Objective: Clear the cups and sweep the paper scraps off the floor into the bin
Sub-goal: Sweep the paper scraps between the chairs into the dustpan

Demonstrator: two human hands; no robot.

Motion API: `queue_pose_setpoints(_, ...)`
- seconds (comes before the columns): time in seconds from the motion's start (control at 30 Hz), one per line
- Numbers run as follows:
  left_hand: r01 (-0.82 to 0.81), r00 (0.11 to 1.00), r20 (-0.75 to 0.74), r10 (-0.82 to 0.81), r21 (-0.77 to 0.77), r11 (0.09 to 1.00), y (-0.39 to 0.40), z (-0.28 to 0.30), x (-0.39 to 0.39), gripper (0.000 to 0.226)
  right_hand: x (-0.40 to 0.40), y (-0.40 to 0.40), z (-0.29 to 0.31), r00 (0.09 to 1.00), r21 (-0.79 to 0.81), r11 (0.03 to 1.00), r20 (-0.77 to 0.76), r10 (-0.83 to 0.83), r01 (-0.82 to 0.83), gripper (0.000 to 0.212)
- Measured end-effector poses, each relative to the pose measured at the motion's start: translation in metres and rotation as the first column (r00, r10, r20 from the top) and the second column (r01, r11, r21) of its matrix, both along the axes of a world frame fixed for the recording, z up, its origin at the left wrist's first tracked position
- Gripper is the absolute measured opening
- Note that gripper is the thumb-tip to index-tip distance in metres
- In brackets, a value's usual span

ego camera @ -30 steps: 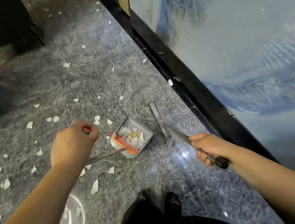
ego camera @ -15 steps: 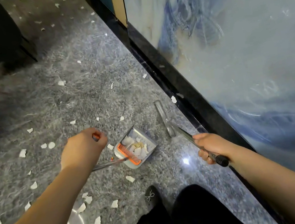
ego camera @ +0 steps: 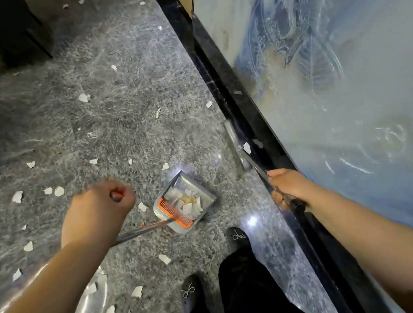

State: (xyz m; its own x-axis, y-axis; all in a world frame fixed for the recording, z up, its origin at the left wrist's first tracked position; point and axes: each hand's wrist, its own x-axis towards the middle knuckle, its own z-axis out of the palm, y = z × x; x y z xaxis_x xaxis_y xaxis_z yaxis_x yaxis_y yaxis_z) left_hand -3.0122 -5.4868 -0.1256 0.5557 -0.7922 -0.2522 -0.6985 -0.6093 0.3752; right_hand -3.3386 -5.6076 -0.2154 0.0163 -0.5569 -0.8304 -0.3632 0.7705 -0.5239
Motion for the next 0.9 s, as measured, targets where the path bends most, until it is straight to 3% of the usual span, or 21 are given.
queue_pose_setpoints(0.13, -0.071, 0.997, 0.009, 0.071, -0.008, 0.997, -0.027, 0.005, -0.018, 0.013, -0.005, -0.051, -0.004, 0.994, -0.046, 0.993, -0.021, 0.104, -0.105, 0.014)
queue_pose_setpoints(0.27, -0.171, 0.985, 0.02, 0.171, 0.007, 0.985, -0.042, 0.009, -0.026, 0.013, -0.01, -0.088, -0.024, 0.988, -0.045, 0.988, -0.057, 0.143, -0.145, 0.029)
queue_pose_setpoints(0.53, -0.382, 0.923, 0.035, 0.383, -0.028, 0.924, -0.017, 0.017, -0.028, 0.013, 0.001, -0.124, -0.07, 0.96, 0.132, 0.965, -0.138, 0.243, -0.226, 0.026)
queue_pose_setpoints(0.7, -0.461, 0.886, 0.038, 0.462, -0.024, 0.887, 0.013, 0.021, -0.021, 0.017, 0.02, -0.114, -0.078, 0.917, 0.234, 0.92, -0.176, 0.359, -0.315, 0.026)
queue_pose_setpoints(0.9, -0.525, 0.85, 0.02, 0.527, -0.055, 0.849, 0.072, 0.022, -0.013, 0.015, 0.057, -0.05, -0.059, 0.839, 0.23, 0.832, -0.093, 0.536, -0.506, 0.031)
